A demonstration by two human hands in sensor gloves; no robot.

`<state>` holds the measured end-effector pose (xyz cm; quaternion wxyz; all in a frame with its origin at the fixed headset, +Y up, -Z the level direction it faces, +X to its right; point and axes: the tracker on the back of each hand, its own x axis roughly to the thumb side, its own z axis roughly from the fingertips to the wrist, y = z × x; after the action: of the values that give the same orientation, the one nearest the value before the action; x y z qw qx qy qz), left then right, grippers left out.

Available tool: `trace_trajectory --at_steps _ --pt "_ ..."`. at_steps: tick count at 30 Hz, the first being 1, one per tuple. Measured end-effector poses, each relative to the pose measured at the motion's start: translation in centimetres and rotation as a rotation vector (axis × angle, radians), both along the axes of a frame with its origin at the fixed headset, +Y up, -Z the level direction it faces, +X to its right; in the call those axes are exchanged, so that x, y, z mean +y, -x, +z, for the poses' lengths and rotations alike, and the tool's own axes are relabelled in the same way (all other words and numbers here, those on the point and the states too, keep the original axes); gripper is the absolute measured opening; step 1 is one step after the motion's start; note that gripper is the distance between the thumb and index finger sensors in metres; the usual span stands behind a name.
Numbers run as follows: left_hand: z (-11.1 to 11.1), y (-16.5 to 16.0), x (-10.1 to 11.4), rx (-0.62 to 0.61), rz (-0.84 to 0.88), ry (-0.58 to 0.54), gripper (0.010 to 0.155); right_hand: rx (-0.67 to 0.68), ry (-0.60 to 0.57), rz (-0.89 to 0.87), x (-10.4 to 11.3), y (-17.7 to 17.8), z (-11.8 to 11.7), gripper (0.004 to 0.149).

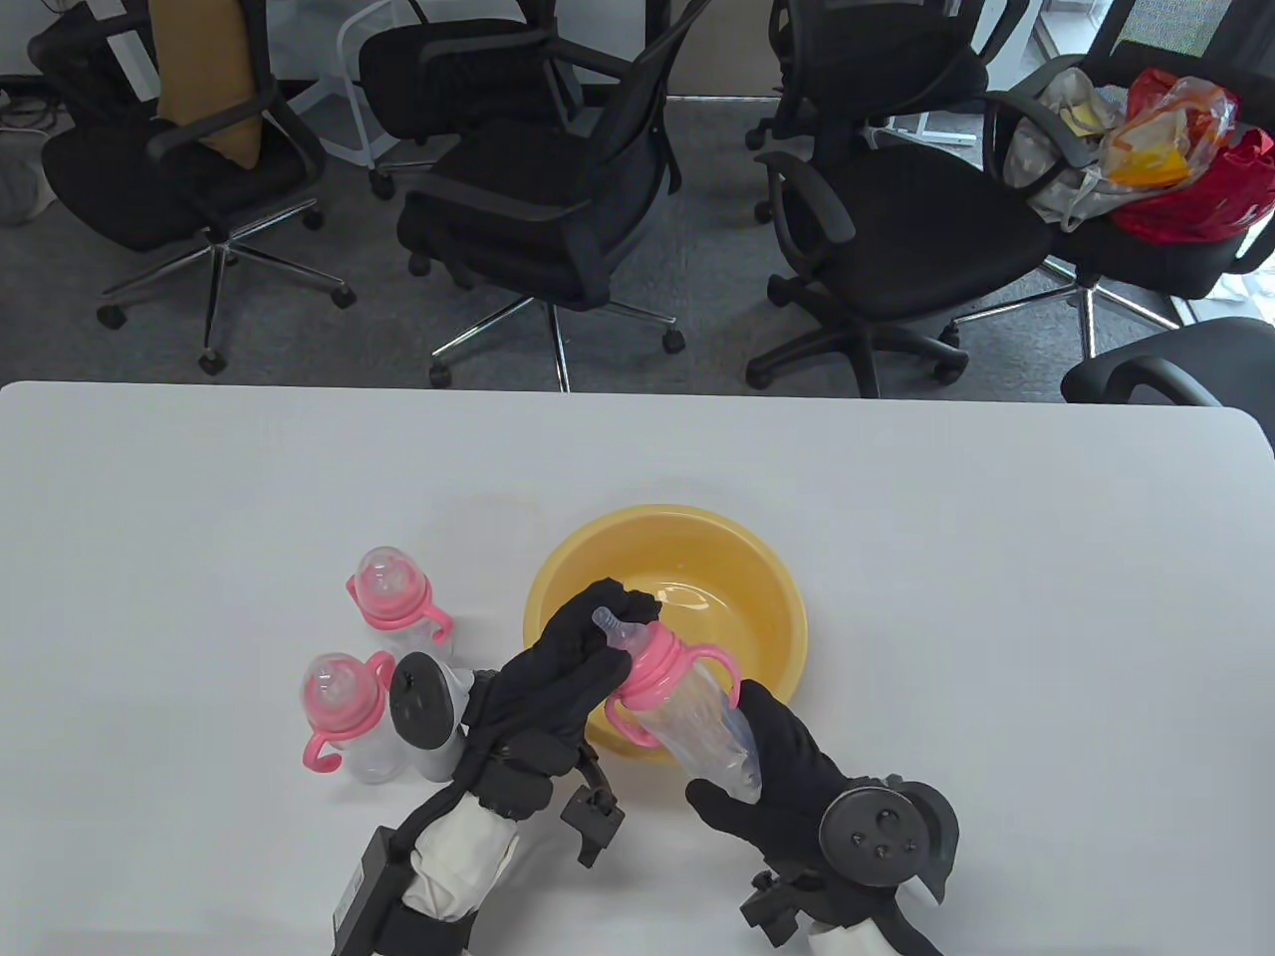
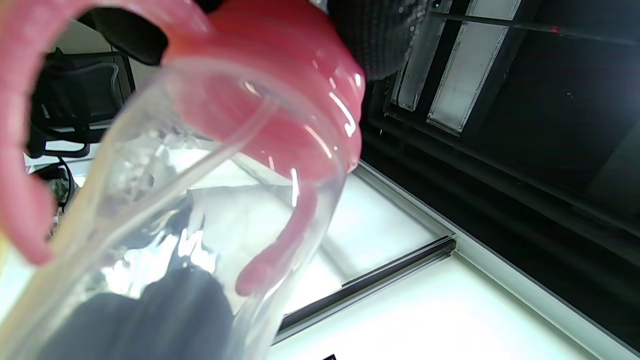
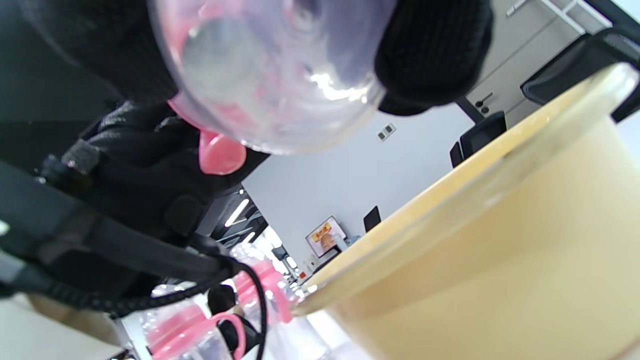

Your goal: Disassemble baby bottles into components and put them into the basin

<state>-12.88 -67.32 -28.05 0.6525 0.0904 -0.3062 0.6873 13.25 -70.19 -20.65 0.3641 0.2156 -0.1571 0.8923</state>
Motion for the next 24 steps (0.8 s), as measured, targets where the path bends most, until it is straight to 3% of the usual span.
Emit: trace_trajectory --at_steps 5,7,10,13,16,18,19,20,22,24 --pt "-0.2 -0.1 -0.5 0.025 0.011 0.025 0.061 -0.09 -0.09 0.118 0.2 0.6 0.4 0.093" --pt "-0.4 0.1 -0.4 0.008 0.005 0.04 0.062 -0.082 -0.073 0.126 0.3 0.6 0.3 0.093" --pt "-0.8 0.7 -0.4 -0.144 0.041 0.077 0.076 0.045 0.001 0.0 0.4 0.5 -0.2 0.093" --pt "-0.6 0.5 0.2 -0.283 0.0 0.036 0.085 0.124 0.042 -0.056 0.2 0.8 -0.4 0.093" --pt "0.2 -0.3 0.6 -0.131 -0.138 -0.051 0.081 0.068 -0.004 0.011 0.4 1.2 0.0 0.093" --pt "0.5 -0.7 0.5 -0.057 -0.118 -0.052 0.079 0.0 -0.059 0.091 0.5 1.5 0.4 0.093" --pt "0.6 -0.9 0.5 -0.053 -0.104 -0.046 0.08 -0.028 -0.091 0.134 0.7 1.6 0.8 0.093" --pt "0.7 -1.1 0.2 -0.025 -0.134 0.036 0.08 -0.109 -0.166 0.171 0.9 2.3 1.3 0.093" --pt "0.6 -1.1 -0.3 0.029 -0.111 0.055 0.08 -0.245 -0.323 0.495 1.3 2.8 1.7 0.093" --pt "0.3 -0.8 -0.3 -0.003 -0.082 0.075 0.084 -0.237 -0.316 0.435 1.5 3.1 1.7 0.093"
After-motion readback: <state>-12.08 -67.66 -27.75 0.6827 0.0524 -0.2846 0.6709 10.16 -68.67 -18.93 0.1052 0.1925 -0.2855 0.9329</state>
